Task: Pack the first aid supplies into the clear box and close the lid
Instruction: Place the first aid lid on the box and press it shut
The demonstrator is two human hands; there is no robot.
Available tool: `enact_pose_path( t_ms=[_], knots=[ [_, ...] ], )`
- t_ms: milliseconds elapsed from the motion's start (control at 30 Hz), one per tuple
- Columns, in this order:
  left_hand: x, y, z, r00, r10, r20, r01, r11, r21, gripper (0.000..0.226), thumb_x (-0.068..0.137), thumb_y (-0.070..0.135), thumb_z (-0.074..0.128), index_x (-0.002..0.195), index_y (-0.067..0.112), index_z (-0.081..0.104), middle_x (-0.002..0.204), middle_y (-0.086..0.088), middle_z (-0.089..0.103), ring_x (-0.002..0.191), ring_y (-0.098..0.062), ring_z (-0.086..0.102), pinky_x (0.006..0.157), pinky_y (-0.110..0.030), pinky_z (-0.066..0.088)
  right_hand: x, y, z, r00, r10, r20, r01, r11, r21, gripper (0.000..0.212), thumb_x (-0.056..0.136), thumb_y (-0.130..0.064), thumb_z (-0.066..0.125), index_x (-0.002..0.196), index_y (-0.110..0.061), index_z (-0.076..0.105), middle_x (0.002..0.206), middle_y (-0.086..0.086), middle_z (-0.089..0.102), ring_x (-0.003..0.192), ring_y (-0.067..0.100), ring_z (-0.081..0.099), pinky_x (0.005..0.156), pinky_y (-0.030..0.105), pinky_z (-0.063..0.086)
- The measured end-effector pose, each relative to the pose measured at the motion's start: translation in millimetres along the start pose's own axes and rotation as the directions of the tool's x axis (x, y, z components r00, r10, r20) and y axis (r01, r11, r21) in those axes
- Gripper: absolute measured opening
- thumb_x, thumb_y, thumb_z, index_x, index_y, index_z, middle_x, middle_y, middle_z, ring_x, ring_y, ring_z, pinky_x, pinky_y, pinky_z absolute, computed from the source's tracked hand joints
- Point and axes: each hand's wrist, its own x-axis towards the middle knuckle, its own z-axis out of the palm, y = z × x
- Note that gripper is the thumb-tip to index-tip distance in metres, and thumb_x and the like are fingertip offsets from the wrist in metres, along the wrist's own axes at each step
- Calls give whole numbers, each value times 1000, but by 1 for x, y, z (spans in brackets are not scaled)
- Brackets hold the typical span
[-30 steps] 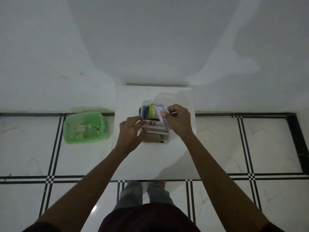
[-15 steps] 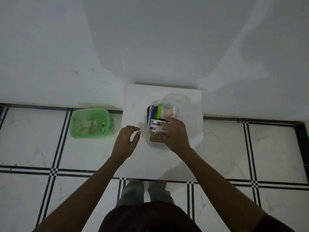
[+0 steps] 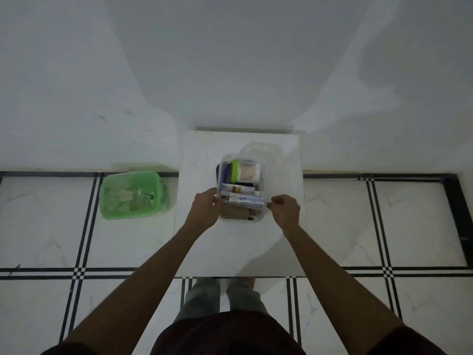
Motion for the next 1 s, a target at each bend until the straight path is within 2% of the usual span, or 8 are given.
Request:
enact_pose_path(
  t_ms=[133, 267, 467, 533, 667, 800, 867, 1000],
  knots=[
    [-17, -21, -9, 997, 19, -79, -22, 999, -41, 19, 93, 7, 48, 107, 5, 61, 90, -18, 71, 69, -31, 69, 63, -48, 60, 12, 8, 16, 997, 8, 72, -2, 997, -79, 43, 78, -26, 75, 110, 1, 63, 107, 13, 67, 101, 26, 61, 81, 24, 42],
    [-36, -35, -24, 981, 89, -174, -98, 994, -45, 22, 93, 3, 49, 111, 6, 62, 92, -11, 73, 72, -27, 70, 60, -46, 59, 23, 3, 39, 1000, 1, 8, 1, 986, -165, 46, 67, -47, 79, 71, -11, 50, 65, 1, 47, 57, 14, 46, 52, 23, 37],
    [-37, -43, -38, 975, 47, -219, -62, 996, -64, 24, 91, -3, 50, 111, 0, 62, 81, -10, 70, 67, -36, 69, 60, -52, 58, 40, 10, 59, 999, -36, -2, 33, 951, -308, 27, 84, -27, 66, 89, -1, 60, 97, 20, 64, 93, 35, 61, 79, 39, 52],
    [-34, -44, -38, 973, 60, -222, -78, 994, -72, 23, 92, -3, 50, 110, 1, 63, 83, -10, 71, 68, -35, 69, 60, -51, 59, 36, 9, 50, 1000, -14, -17, 11, 987, -161, 16, 90, -16, 58, 91, -1, 57, 98, 20, 62, 91, 31, 58, 82, 37, 49],
    [-28, -44, -32, 975, 98, -200, -113, 992, -63, 24, 92, 2, 48, 111, 5, 63, 89, -14, 74, 69, -30, 70, 59, -48, 59, 25, 3, 17, 999, 36, -28, -29, 974, 225, 8, 96, -15, 46, 96, -6, 45, 92, 8, 51, 86, 22, 50, 66, 28, 44],
    [-20, -40, -24, 985, 93, -144, -106, 991, -81, 23, 92, 10, 47, 109, 5, 62, 89, -15, 74, 71, -28, 70, 59, -49, 59, 7, -21, -23, 993, -78, 92, 47, 952, 304, 35, 87, -30, 65, 114, -14, 49, 93, 5, 59, 87, 19, 59, 76, 33, 52],
    [-16, -35, -16, 986, 117, -122, -126, 989, -73, 27, 90, 16, 45, 108, 6, 62, 87, -14, 74, 68, -26, 70, 57, -48, 59, -6, -39, -35, 976, -190, 103, 167, 966, 195, 29, 86, -26, 65, 111, -15, 57, 90, 5, 62, 81, 17, 60, 68, 23, 50],
    [-10, -19, -1, 992, 75, -97, -86, 989, -120, 26, 91, 1, 47, 110, 7, 63, 89, -16, 73, 68, -31, 70, 60, -50, 59, -46, -71, -28, 906, -423, -29, 424, 904, 49, 16, 86, -11, 62, 102, -10, 59, 63, -7, 53, 51, -2, 53, 47, 5, 40]
  ],
)
